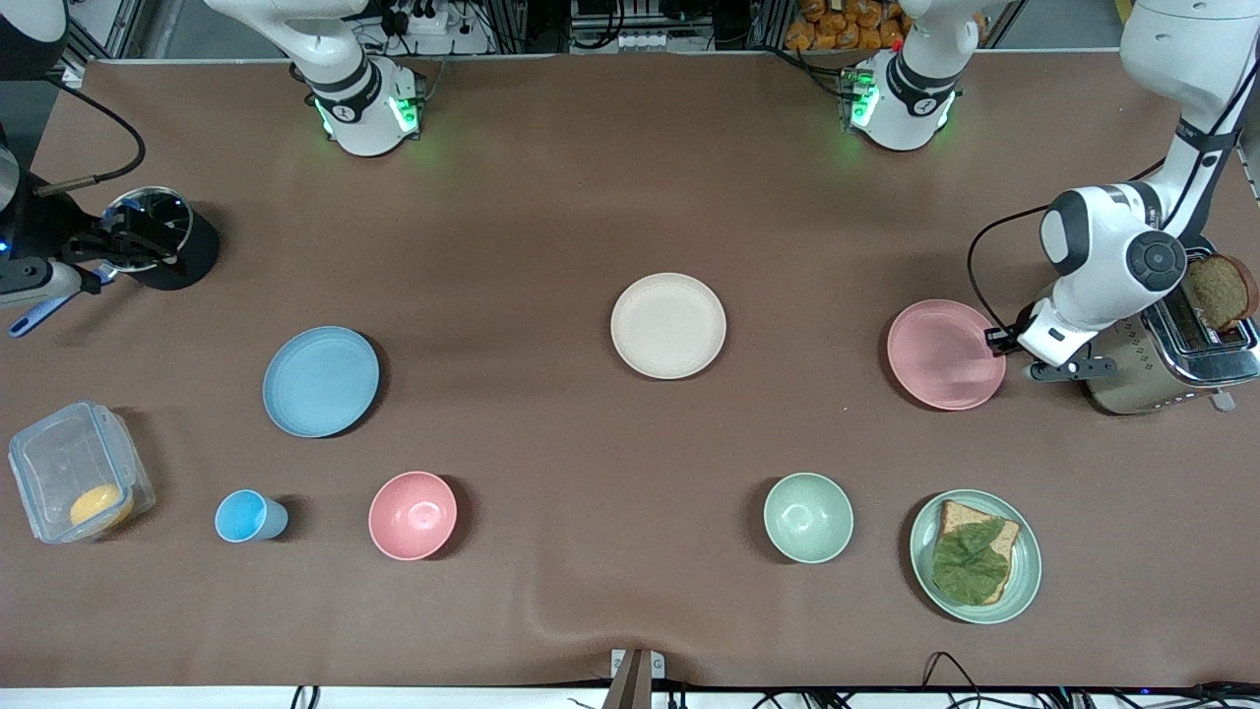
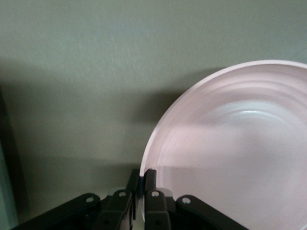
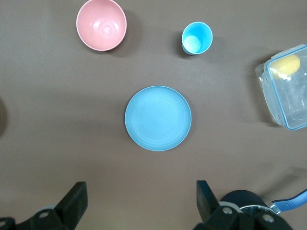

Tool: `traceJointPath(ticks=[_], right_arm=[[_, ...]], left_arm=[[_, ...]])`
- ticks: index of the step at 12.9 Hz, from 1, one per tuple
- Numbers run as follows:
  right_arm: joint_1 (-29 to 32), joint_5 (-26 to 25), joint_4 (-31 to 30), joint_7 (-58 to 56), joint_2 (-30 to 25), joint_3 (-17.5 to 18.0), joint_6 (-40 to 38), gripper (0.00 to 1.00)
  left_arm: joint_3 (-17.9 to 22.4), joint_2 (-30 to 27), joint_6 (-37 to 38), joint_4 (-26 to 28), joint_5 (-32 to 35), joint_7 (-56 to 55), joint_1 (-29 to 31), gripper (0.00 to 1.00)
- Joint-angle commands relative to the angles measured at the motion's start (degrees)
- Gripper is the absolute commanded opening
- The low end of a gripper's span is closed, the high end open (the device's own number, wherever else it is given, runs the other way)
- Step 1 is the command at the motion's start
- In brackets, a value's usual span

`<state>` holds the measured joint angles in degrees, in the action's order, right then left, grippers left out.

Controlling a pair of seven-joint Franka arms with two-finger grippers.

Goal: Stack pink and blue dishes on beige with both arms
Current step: 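Grasp the pink plate rim with the left gripper and lift it, then carry the pink plate onto the beige plate while the right gripper reaches the blue plate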

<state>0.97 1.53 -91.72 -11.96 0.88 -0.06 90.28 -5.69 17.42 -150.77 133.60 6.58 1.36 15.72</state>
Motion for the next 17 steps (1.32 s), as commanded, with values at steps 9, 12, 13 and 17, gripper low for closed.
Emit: traceJointPath(ticks=[9, 12, 13, 17], right_arm=[[-0.8, 0.9, 0.5, -1.4, 13.3, -0.2, -3.9, 1.00], [0.4, 1.0, 0.8, -1.4, 17.6, -0.3, -3.5, 1.00], [-0.5, 0.1, 1.3, -1.4, 19.1, -0.3, -3.3, 1.00], [0.8, 0.1, 1.4, -1.6, 25.6, -0.3, 2.5, 1.00]], left_arm=[[-19.8, -7.1, 20.9, -19.5, -7.4, -16.2, -0.9, 0.00], [-23.9, -5.1, 21.0, -20.7, -7.5, -27.8, -4.2, 0.00], [-24.4, -4.8, 21.0, -20.7, -7.5, -31.4, -6.2, 0.00], [-24.5, -4.1, 19.6, -19.2, -7.5, -38.4, -11.8, 0.00]])
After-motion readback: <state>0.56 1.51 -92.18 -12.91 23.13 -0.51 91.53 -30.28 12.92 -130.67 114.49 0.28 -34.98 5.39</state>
